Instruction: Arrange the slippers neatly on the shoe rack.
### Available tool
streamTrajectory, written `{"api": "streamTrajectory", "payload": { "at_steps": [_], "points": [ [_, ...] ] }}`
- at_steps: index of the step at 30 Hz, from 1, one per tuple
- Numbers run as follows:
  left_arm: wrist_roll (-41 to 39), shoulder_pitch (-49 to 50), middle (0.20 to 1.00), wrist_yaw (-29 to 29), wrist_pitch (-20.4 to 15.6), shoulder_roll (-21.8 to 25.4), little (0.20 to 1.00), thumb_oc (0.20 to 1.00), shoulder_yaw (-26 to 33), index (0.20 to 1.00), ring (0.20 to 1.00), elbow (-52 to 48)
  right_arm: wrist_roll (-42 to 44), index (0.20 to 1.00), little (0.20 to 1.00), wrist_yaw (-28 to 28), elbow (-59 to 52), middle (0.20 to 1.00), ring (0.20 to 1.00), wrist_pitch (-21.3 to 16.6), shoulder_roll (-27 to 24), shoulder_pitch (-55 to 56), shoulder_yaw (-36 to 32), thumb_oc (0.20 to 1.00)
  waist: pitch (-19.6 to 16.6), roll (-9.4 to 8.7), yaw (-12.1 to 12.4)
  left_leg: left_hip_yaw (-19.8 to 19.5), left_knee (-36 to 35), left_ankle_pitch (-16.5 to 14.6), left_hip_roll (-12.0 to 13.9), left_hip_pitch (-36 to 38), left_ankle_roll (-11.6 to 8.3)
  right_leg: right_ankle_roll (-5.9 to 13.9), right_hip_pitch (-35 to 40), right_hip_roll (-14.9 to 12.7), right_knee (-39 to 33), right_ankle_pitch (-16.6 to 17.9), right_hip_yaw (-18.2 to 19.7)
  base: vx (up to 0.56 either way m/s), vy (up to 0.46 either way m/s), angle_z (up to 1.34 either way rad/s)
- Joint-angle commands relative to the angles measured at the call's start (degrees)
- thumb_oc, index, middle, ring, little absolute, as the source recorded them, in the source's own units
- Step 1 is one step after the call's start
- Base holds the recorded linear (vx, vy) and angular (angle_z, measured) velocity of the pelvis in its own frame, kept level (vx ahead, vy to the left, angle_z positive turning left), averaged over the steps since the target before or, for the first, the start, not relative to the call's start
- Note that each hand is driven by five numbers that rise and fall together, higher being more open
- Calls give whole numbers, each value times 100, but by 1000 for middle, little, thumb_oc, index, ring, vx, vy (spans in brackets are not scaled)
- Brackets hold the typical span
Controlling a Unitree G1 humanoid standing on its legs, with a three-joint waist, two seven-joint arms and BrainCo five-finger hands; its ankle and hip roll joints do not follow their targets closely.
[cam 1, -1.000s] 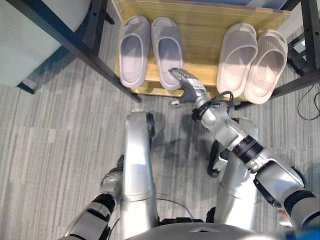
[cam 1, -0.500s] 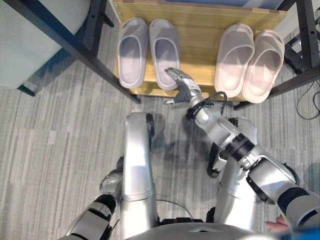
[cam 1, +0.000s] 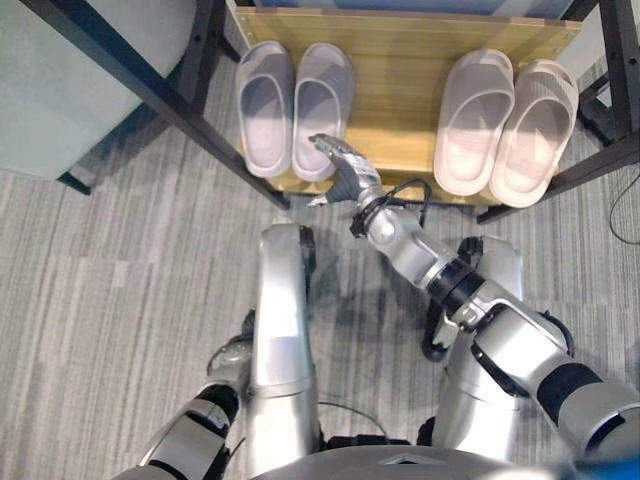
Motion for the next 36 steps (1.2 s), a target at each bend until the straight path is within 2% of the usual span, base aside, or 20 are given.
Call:
{"api": "streamTrajectory", "payload": {
  "at_steps": [1, 7, 8, 10, 11, 12, 15, 19, 21, 22, 23, 24, 25, 26, 27, 28, 29, 34, 35, 36],
  "points": [
    [75, -26, 1000, 71, -86, -129, 1000, 1000, -109, 1000, 1000, -51, -776, 1000, 1000, -21, -1151, 1000, 1000, -163, 118, -903, 190, 1000, 388, 15, 250, 410, -19, -892, -156, 413, 362, -777, 156, 124, 169, -259, 755, -21, -49, -2],
    [187, -435, 1000, 54, -107, -246, 1000, 1000, 414, 1000, 1000, 163, -1699, 1000, 1000, 13, -2251, 1000, 1000, -304, -760, -454, 24, 1000, 388, -195, 93, 677, -905, -520, -70, 413, 278, -730, 156, 87, -584, -52, 672, -92, -59, 3],
    [140, -823, 200, -107, -142, -311, 200, 200, 518, 200, 200, 22, -2280, 1000, 1000, -20, -2624, 1000, 1000, -537, -1236, -417, 132, 1000, 387, -253, 48, 626, -1417, -243, -79, 413, 201, -637, 163, 60, -987, 87, 575, -116, -19, 13],
    [55, -857, 200, -291, -190, -323, 200, 200, 378, 200, 200, -302, -2352, 1000, 1000, -25, -2570, 1000, 1000, -702, -1382, -303, 230, 1000, 381, -178, 29, 546, -1642, -17, -109, 413, 181, -645, 234, -1, -1317, 165, 411, -121, 4, 10],
    [130, -792, 652, -501, -199, -434, 652, 652, -77, 652, 652, -677, -2162, 1000, 1000, 118, -2065, 1000, 1000, -671, -1166, -242, 419, 1000, -60, -98, 25, 411, -2227, 320, -66, 416, 136, -564, 395, -161, -2004, 323, 89, -91, 49, -2],
    [155, -794, 1000, -533, -178, -444, 1000, 1000, -147, 1000, 1000, -680, -2190, 1000, 1000, 144, -1817, 1000, 1000, -646, -1121, -243, 544, 1000, -242, -92, 46, 424, -2647, 446, -28, 558, 126, -509, 559, -236, -2396, 376, -54, -96, 67, -5],
    [-23, -590, 1000, -447, -289, -553, 1000, 1000, -15, 1000, 1000, -757, -2150, 1000, 1000, 119, -1338, 1000, 1000, -669, -1096, 343, 709, 1000, -352, -90, 32, 502, -3985, 915, 55, 1580, 65, -466, 1626, -408, -3750, 680, -503, -103, 14, 21],
    [-45, -114, 1000, -386, -441, -652, 1000, 1000, 349, 1000, 1000, -678, -1954, 1000, 1000, 161, -585, 1000, 1000, -874, -1245, 1603, 791, 1000, -469, -151, 16, 640, -5752, 1583, 94, 2965, -68, -258, 3035, -439, -5467, 1169, -1011, -62, -4, 11],
    [2, 4, 1000, -393, -468, -695, 1000, 1000, 409, 1000, 1000, -649, -1799, 1000, 1000, 230, -307, 1000, 1000, -934, -1229, 1948, 771, 1000, -484, -178, 8, 628, -6204, 1771, 117, 3333, -89, -182, 3429, -430, -5953, 1388, -1153, 13, 6, 11],
    [161, 227, 1000, -475, -492, -767, 1000, 1000, 408, 1000, 1000, -606, -1208, 1000, 1000, 356, 64, 1000, 1000, -1032, -1184, 2659, 545, 1000, -614, -227, -4, 662, -7173, 2116, 125, 4145, -43, -11, 4201, -369, -6932, 1873, -1437, 84, 24, 14],
    [341, 357, 1000, -500, -422, -793, 1000, 1000, 485, 1000, 1000, -439, -890, 1000, 1000, 378, 366, 1000, 1000, -1070, -1244, 3080, 376, 1000, -739, -278, -48, 746, -7839, 2375, 117, 4697, -118, 98, 4746, -293, -7437, 2105, -1629, 102, 83, 19],
    [507, 535, 1000, -601, -409, -840, 1000, 1000, 522, 1000, 1000, -286, -715, 1000, 1000, 408, 677, 1000, 1000, -1101, -1319, 3535, 197, 1000, -924, -260, -21, 828, -8790, 2768, 68, 5346, -65, 201, 5345, -244, -8280, 2565, -1908, 140, 30, 24],
    [506, 552, 1000, -600, -409, -845, 1000, 1000, 521, 1000, 1000, -285, -716, 1000, 1000, 409, 678, 1000, 1000, -1103, -1321, 3549, 205, 1000, -887, -259, -23, 819, -8805, 2633, 86, 5501, -100, 246, 5492, -217, -8288, 2443, -1882, 87, 50, 26],
    [633, 713, 1000, -644, -380, -872, 1000, 1000, 555, 1000, 1000, -176, -531, 1000, 1000, 408, 972, 1000, 1000, -1121, -1295, 3845, 18, 1000, -998, -264, -25, 882, -9348, 2943, 55, 5912, -86, 278, 5943, -194, -8891, 2817, -2082, 83, -11, 13],
    [633, 713, 1000, -644, -380, -872, 1000, 1000, 555, 1000, 1000, -176, -531, 1000, 1000, 408, 972, 1000, 1000, -1121, -1295, 3845, 18, 1000, -998, -264, -25, 882, -9348, 2943, 55, 5912, -86, 278, 5943, -194, -8891, 2817, -2082, 132, 30, -7],
    [890, 876, 1000, -699, -338, -898, 1000, 1000, 598, 1000, 1000, 69, -197, 1000, 1000, 379, 1293, 1000, 1000, -1122, -1293, 4264, -306, 1000, -1180, -233, -22, 975, -10148, 3209, 37, 6680, -135, 423, 6679, -99, -9725, 3194, -2258, 180, 18, -20],
    [1034, 987, 1000, -736, -315, -922, 1000, 1000, 558, 1000, 1000, 118, -11, 1000, 1000, 381, 1309, 1000, 1000, -1130, -1315, 4451, -496, 1000, -1259, -223, -23, 1016, -10461, 3322, 50, 7036, -164, 477, 7030, -59, -10119, 3320, -2324, 205, 3, -19],
    [1513, 1207, 1000, -818, -200, -933, 1000, 1000, 649, 1000, 1000, 363, 564, 1000, 1000, 349, 1368, 1000, 1000, -1188, -1372, 4913, -1180, 1000, -1656, -197, -111, 1197, -11345, 3479, 147, 7968, -133, 647, 7863, 18, -11062, 3694, -2314, 115, -20, -16],
    [1917, 1216, 1000, -883, -136, -924, 1000, 1000, 641, 1000, 1000, 552, 837, 1000, 1000, 365, 1595, 1000, 1000, -1200, -1361, 5107, -1530, 1000, -1936, -178, -185, 1330, -11816, 3591, 152, 8560, -150, 751, 8401, 107, -11590, 3850, -2298, 231, -97, -19],
    [2168, 1173, 1000, -883, -139, -904, 1000, 1000, 581, 1000, 1000, 610, 901, 1000, 1000, 379, 1663, 1000, 1000, -1209, -1351, 5151, -1613, 1000, -2047, -173, -225, 1384, -11955, 3608, 142, 8720, -164, 774, 8534, 144, -11720, 3871, -2286, 230, -105, -16]
  ]
}}
